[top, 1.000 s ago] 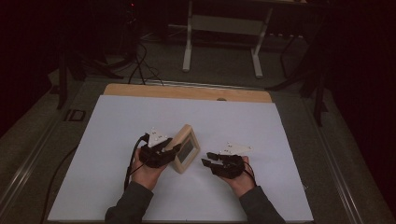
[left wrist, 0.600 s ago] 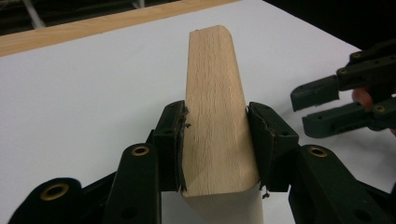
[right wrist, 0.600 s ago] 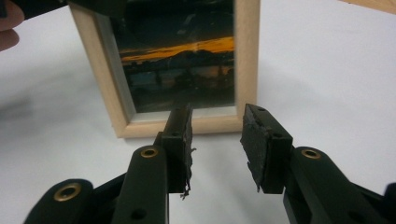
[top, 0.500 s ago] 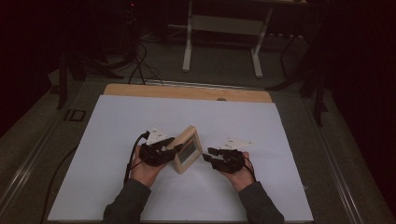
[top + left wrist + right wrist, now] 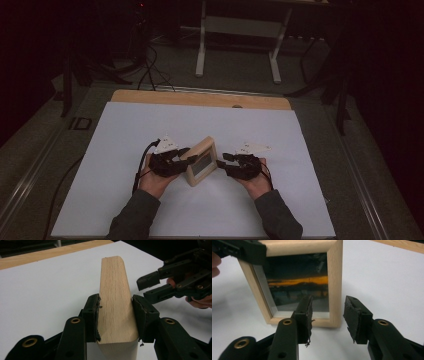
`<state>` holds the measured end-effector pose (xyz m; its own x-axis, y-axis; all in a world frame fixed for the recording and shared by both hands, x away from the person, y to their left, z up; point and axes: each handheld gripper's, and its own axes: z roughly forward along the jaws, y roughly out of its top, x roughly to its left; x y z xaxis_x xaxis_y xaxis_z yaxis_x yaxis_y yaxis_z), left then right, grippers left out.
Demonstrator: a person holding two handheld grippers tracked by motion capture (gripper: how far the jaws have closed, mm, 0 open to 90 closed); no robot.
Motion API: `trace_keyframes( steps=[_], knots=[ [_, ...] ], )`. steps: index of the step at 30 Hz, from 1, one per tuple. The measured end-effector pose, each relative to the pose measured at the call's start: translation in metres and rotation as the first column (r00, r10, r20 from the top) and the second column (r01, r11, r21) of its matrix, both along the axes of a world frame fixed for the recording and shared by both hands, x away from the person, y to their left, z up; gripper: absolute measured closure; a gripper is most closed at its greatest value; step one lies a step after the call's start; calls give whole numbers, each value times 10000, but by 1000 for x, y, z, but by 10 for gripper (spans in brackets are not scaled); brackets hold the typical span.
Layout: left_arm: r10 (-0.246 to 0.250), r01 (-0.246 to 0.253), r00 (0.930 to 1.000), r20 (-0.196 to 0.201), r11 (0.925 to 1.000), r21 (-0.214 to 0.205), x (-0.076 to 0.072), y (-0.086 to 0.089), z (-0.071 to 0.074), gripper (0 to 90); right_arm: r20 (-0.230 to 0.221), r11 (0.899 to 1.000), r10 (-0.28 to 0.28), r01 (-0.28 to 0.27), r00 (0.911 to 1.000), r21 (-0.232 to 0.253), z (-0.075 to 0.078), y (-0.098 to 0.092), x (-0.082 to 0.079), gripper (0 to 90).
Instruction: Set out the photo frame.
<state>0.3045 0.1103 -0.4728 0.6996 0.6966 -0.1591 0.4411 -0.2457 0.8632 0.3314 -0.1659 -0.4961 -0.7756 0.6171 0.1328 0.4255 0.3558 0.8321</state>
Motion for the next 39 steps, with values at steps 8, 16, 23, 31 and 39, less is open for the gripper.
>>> trace_keyframes(
  steps=[8,16,23,31,39],
  knots=[
    [-395,394,9992,-4,9990,-217,3,2,-1,601,-3,10000,95,-95,10000,24,3,4,8,526],
    [-696,696,9976,7,9971,-309,3,1,-1,603,-27,9995,285,-284,9996,154,7,5,13,479],
    [-1013,1012,9949,7,9940,-418,3,0,-2,605,-100,9977,646,-643,9979,198,8,6,15,385],
    [-1256,1256,9921,31,9904,-578,5,0,-3,606,-111,9958,909,-908,9958,99,7,14,18,295],
    [-1503,1505,9886,77,9866,-633,9,2,-4,605,-154,9934,1118,-1113,9936,290,5,21,22,268]
  ],
)
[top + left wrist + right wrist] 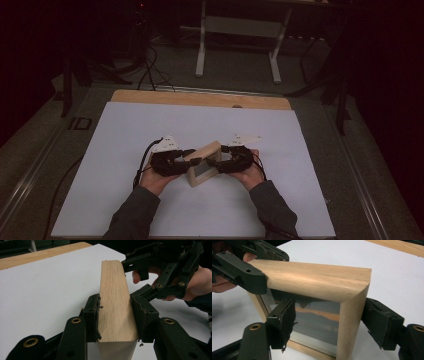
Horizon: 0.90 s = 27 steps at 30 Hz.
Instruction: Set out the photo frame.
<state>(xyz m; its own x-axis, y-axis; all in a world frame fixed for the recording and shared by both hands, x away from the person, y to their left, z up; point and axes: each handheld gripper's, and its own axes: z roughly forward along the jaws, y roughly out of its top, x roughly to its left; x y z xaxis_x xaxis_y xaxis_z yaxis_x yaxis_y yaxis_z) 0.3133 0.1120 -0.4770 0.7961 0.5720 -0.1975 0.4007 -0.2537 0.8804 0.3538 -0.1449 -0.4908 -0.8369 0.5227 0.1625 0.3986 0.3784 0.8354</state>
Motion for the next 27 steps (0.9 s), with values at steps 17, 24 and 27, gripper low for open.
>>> trace_keyframes(
  steps=[17,24,27],
  knots=[
    [123,-125,9999,94,9995,291,8,4,0,596,-242,9991,-417,420,9988,115,1,-8,0,439],
    [358,-366,9993,141,9976,595,10,0,-1,564,-505,9989,-443,450,9977,127,-4,-8,3,450],
    [689,-690,9976,40,9958,609,9,0,-1,461,-542,9991,-398,406,9977,133,-4,-8,4,423]
  ],
)
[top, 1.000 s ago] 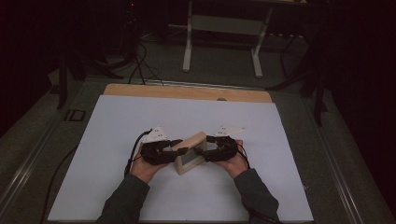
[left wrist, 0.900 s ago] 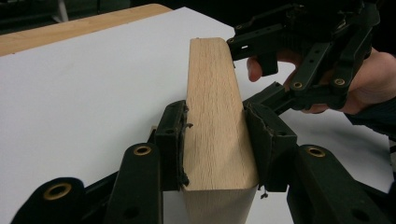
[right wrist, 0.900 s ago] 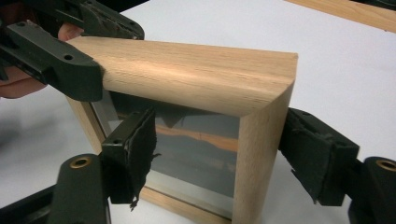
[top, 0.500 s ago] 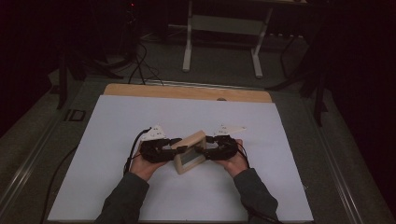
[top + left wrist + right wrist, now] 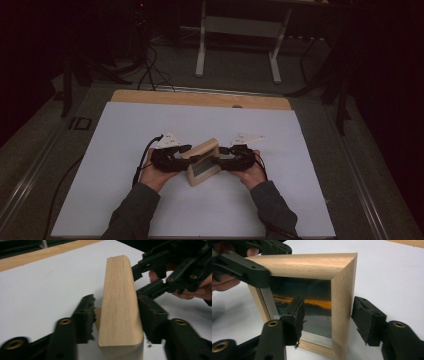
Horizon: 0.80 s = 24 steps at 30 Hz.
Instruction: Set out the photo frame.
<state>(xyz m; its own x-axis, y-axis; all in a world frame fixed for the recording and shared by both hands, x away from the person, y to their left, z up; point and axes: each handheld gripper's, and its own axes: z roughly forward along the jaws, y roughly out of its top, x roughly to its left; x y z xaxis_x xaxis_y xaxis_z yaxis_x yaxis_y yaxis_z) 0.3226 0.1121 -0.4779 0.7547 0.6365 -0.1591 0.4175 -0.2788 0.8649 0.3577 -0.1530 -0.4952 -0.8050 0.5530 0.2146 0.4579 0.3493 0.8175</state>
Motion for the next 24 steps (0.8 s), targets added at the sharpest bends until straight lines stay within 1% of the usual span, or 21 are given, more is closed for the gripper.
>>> trace_keyframes(
  steps=[2,3,5,6,7,8,11,12,13,14,16,17,23,24],
  knots=[
    [314,-313,9995,79,9995,-39,-3,1,3,400,-23,10000,36,-36,10000,11,0,0,1,395],
    [361,-360,9993,94,9993,-95,-5,2,4,387,-14,10000,57,-57,10000,6,0,0,1,378],
    [611,-606,9978,272,9980,-192,-12,3,8,385,-42,9999,119,-119,9999,29,0,-1,3,350],
    [683,-675,9972,316,9973,-273,-15,3,9,389,-67,9999,140,-140,9999,67,0,-1,3,334],
    [791,-781,9960,415,9966,-260,-19,3,10,405,-76,9998,156,-156,9998,86,0,-1,4,327],
    [952,-948,9940,547,9954,-102,-24,3,10,421,-61,9998,174,-174,9998,105,0,-1,4,325],
    [1262,-1259,9899,645,9920,-90,-34,4,8,461,15,9997,217,-217,9998,149,-1,0,4,331],
    [1382,-1375,9881,670,9904,-146,-37,5,7,466,-10,9995,206,-206,9998,226,-2,0,4,338],
    [1451,-1438,9866,747,9893,-235,-41,6,6,491,-41,9995,169,-168,9998,257,-2,0,4,350],
    [1510,-1490,9860,710,9883,-321,-44,7,4,524,-18,9995,137,-136,9999,283,-2,-1,4,362],
    [1732,-1708,9825,686,9845,-403,-48,8,2,540,-14,9993,151,-151,9999,344,-2,-1,5,366],
    [1835,-1812,9811,613,9826,-412,-50,8,0,548,-18,9992,160,-159,9999,354,-2,-1,5,365],
    [2298,-2274,9724,408,9721,-573,-54,10,-7,538,-121,9986,360,-356,9993,383,-1,1,9,313],
    [2276,-2251,9730,384,9725,-605,-54,11,-7,535,-126,9986,389,-384,9992,358,-1,3,10,299]
  ],
)
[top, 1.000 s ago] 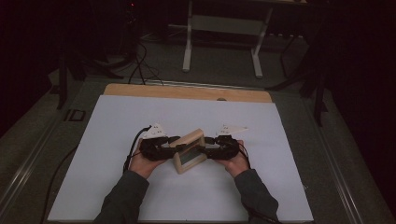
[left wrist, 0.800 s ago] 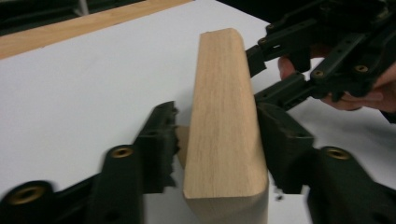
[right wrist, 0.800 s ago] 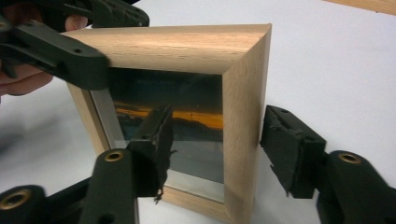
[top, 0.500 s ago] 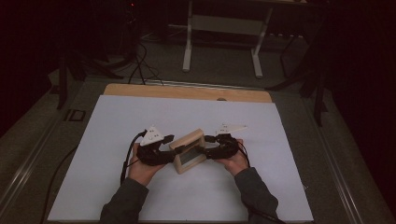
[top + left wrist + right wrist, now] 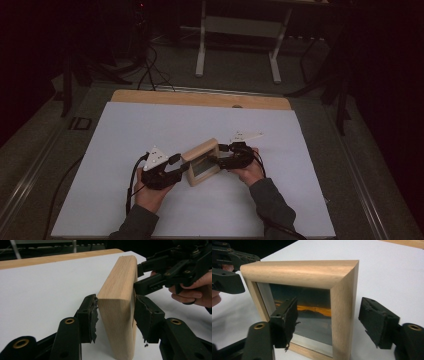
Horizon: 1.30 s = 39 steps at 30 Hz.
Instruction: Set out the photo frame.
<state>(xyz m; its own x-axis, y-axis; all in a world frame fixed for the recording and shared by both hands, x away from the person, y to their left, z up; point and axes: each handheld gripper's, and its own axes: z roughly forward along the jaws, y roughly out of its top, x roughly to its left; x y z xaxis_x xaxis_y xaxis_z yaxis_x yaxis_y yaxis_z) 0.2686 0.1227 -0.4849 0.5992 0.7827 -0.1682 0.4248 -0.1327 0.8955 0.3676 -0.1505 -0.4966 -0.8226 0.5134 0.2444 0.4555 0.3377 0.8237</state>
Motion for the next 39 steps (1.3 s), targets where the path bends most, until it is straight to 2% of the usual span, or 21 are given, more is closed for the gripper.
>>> trace_keyframes(
  steps=[6,13,19,21,22,26,39],
  knots=[
    [125,-122,9999,-98,9993,360,-1,-2,-2,564,-152,9999,156,-157,9998,-14,-1,6,4,256],
    [61,-53,9996,-283,9996,269,2,-1,-1,570,-305,9990,420,-416,9987,143,-1,9,8,264],
    [162,-153,9990,-427,9997,211,6,2,0,581,-340,9994,302,-296,9990,200,-2,4,7,315],
    [398,-383,9982,-445,9986,362,8,4,0,693,-400,9992,381,-375,9985,150,-1,2,6,349],
    [339,-327,9980,-531,9992,238,10,6,-1,709,-392,9990,415,-409,9984,158,-1,2,6,357],
    [317,-300,9980,-542,9990,329,12,6,0,715,-374,9991,413,-408,9984,133,-2,-1,3,404],
    [137,-118,9968,-787,9996,244,19,6,-4,740,-413,9996,90,-79,9991,282,-3,-10,0,500]
  ],
)
